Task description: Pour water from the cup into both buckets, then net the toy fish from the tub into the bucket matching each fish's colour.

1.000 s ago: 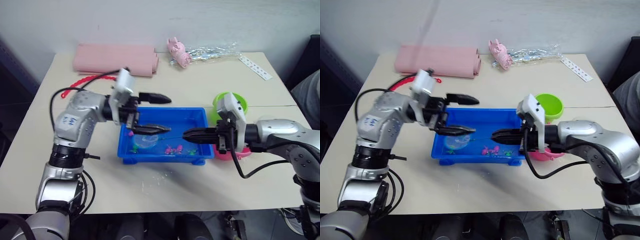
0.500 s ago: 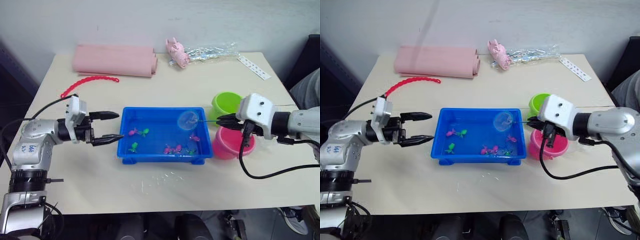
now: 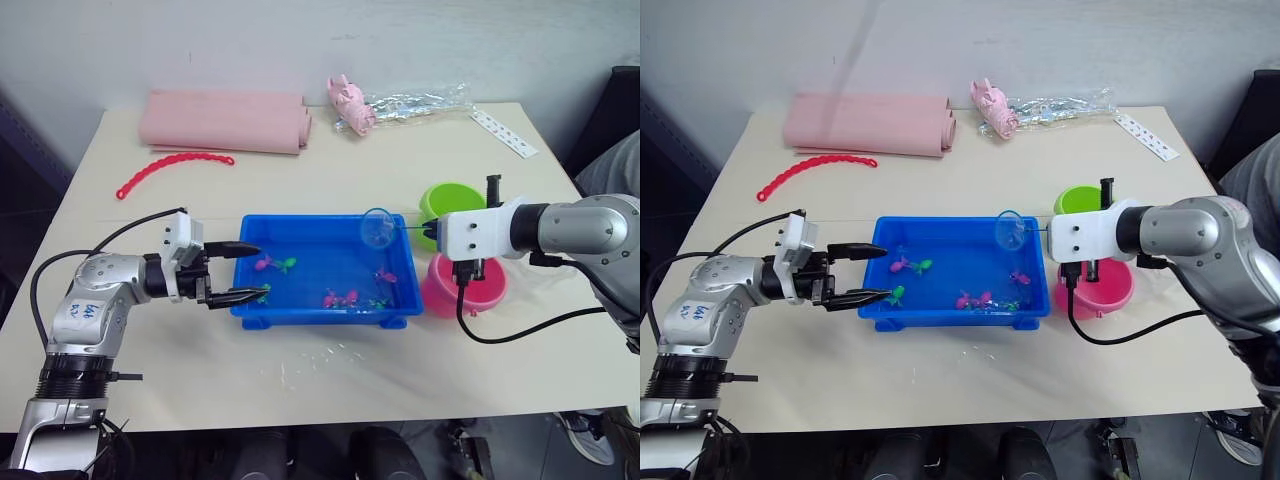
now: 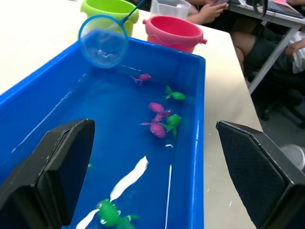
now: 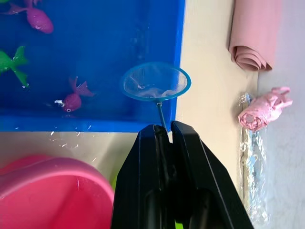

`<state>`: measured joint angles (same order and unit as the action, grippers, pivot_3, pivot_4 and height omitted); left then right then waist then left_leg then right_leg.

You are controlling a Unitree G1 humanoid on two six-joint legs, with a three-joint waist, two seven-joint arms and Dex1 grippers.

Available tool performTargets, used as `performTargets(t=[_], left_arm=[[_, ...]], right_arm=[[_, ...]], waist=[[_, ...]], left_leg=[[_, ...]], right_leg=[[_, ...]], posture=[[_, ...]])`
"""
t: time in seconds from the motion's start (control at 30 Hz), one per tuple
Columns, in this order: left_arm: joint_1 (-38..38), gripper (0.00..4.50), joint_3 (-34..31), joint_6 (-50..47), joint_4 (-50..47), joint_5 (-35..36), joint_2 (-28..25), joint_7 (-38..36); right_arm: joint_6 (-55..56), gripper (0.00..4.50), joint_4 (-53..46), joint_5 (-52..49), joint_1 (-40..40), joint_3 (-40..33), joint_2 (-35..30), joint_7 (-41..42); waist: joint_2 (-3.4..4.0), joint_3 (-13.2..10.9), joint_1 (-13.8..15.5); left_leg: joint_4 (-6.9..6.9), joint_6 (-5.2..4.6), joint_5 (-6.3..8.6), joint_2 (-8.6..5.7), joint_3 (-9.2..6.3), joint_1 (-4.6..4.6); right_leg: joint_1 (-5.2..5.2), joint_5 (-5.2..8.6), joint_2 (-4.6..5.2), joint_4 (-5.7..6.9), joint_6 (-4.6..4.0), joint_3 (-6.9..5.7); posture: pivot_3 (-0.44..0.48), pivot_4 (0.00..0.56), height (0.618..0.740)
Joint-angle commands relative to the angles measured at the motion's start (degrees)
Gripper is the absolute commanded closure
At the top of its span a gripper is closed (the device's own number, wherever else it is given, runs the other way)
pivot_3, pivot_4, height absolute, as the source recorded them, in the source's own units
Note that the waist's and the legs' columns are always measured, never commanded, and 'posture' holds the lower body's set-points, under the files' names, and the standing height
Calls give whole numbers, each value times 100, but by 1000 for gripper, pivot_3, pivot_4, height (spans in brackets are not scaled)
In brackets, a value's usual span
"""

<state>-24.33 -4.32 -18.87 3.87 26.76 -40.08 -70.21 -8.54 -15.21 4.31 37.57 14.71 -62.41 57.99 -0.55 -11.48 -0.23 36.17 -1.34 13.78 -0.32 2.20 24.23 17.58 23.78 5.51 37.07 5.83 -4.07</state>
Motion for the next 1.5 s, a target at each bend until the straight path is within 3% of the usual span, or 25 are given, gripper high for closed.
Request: performTargets(t=[0.03, 0.2, 0.57, 1.17, 1.5], left_arm=[[-204, 31, 115, 58, -122, 7, 87, -27], [-255, 31, 402, 95, -184, -143, 18, -240], [-148, 31, 334, 26, -349, -80, -51, -212], [1, 31, 210, 90, -485, -41, -81, -32], [91, 31, 135, 66, -567, -41, -129, -15]], right_arm=[[216, 4500, -44, 610, 235, 128, -44, 208], [253, 4500, -76, 897, 324, 353, -12, 544], [304, 4500, -18, 1611, 464, 668, 144, 1121], [-428, 4500, -321, 1396, 613, 681, 160, 2582], [-1254, 4500, -552, 1148, 226, 416, 218, 2318]], waist=[[0, 0, 0], [0, 0, 2], [1, 0, 5], [0, 0, 25], [0, 0, 34]], left_leg=[[1, 0, 0, 0, 0, 0], [5, 0, 0, 0, 0, 0], [4, 1, 0, 0, 0, -1], [10, 0, 0, -1, -3, -1], [15, 0, 0, -2, -6, -1]], right_leg=[[0, 0, 0, 0, 0, 0], [-1, 0, 1, 3, 0, 1], [-1, 0, 0, 4, 0, 1], [-5, 0, 2, 5, 0, -1], [-8, 0, 3, 7, 0, -2]], posture=[[0, 150, 740], [0, 150, 740], [0, 150, 740], [0, 150, 740], [0, 150, 740]])
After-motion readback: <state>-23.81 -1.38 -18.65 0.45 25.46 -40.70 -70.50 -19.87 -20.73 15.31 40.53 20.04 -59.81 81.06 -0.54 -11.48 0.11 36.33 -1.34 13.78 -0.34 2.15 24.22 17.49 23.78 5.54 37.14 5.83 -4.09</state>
